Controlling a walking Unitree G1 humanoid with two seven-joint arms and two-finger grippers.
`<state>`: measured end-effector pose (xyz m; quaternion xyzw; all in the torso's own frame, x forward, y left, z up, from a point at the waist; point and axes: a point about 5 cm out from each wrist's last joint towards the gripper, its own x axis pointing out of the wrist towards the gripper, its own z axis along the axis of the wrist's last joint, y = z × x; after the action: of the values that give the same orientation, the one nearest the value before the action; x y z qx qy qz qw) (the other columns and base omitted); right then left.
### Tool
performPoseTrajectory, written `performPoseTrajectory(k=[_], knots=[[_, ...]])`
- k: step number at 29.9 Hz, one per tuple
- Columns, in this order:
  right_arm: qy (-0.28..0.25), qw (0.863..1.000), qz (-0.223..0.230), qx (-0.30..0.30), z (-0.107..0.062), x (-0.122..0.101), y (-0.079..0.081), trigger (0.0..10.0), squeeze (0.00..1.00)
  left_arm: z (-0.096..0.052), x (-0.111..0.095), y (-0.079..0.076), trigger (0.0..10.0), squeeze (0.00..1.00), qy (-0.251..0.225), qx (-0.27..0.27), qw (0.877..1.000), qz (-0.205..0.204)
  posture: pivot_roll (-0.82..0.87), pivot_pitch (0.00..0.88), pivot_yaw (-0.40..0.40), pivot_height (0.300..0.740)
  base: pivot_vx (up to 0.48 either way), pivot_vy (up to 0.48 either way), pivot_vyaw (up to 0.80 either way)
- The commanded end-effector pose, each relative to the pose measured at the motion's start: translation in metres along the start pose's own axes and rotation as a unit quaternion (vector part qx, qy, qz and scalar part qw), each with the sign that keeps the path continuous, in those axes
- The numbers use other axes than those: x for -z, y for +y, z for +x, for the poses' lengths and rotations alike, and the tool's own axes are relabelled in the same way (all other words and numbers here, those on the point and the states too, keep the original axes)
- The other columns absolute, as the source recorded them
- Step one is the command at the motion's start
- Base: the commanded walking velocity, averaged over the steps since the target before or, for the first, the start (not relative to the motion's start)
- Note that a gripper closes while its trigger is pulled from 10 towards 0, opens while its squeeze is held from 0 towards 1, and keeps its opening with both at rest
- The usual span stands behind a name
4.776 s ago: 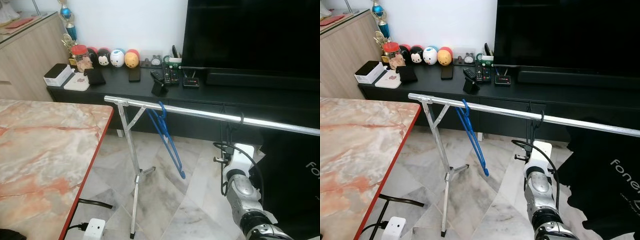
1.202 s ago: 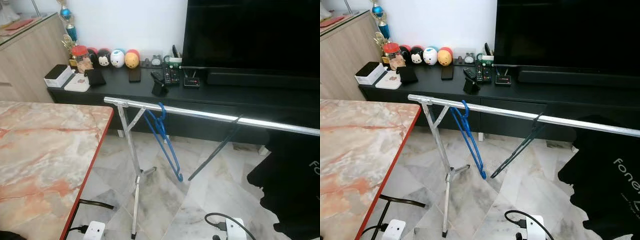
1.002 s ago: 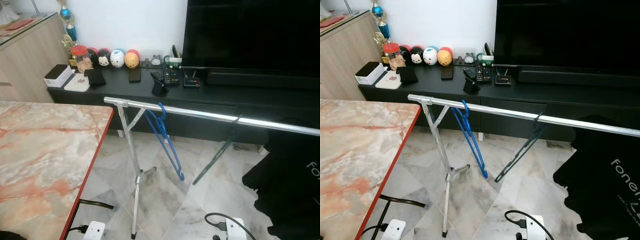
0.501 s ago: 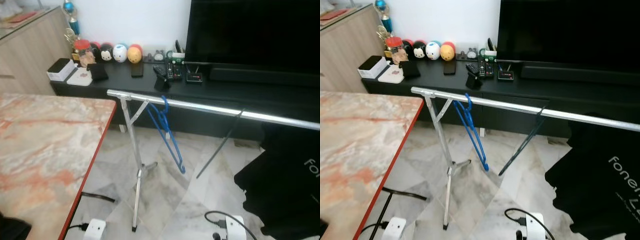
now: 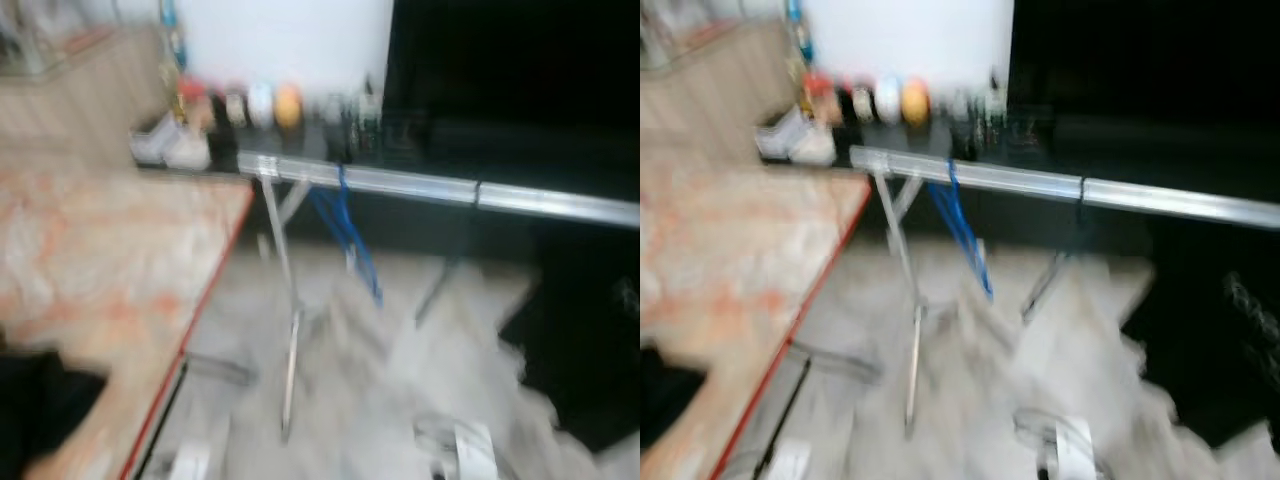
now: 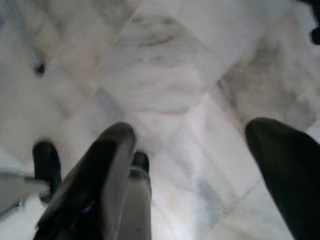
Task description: Hang hanger
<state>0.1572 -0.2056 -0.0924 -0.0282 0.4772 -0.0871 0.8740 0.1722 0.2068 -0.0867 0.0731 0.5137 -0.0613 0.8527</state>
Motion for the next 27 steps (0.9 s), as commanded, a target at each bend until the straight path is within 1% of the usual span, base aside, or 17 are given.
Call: performPoseTrajectory(k=[1,9,27], knots=[[0.005,1.0,0.002,-0.007,-0.0006,0.0031,0.0055,10.0,0.0,-0.001,0.0058,0.0028,10.0,0.0,0.012,-0.003,1.0,0.002,-0.03,0.0,0.036,0.74,-0.289,0.0,0.0],[0.01,1.0,0.003,-0.006,-0.0013,0.0067,0.0034,10.0,0.0,-0.0009,0.0045,0.0029,10.0,0.0,0.011,-0.002,1.0,0.002,-0.03,0.0,0.036,0.74,-0.287,0.0,0.0],[0.001,1.0,0.011,-0.005,0.0,-0.0001,0.0045,10.0,0.0,-0.0008,0.0026,0.0034,10.0,0.0,0.009,0.0,1.0,0.005,-0.02,0.0,0.037,0.74,-0.287,0.0,0.0]])
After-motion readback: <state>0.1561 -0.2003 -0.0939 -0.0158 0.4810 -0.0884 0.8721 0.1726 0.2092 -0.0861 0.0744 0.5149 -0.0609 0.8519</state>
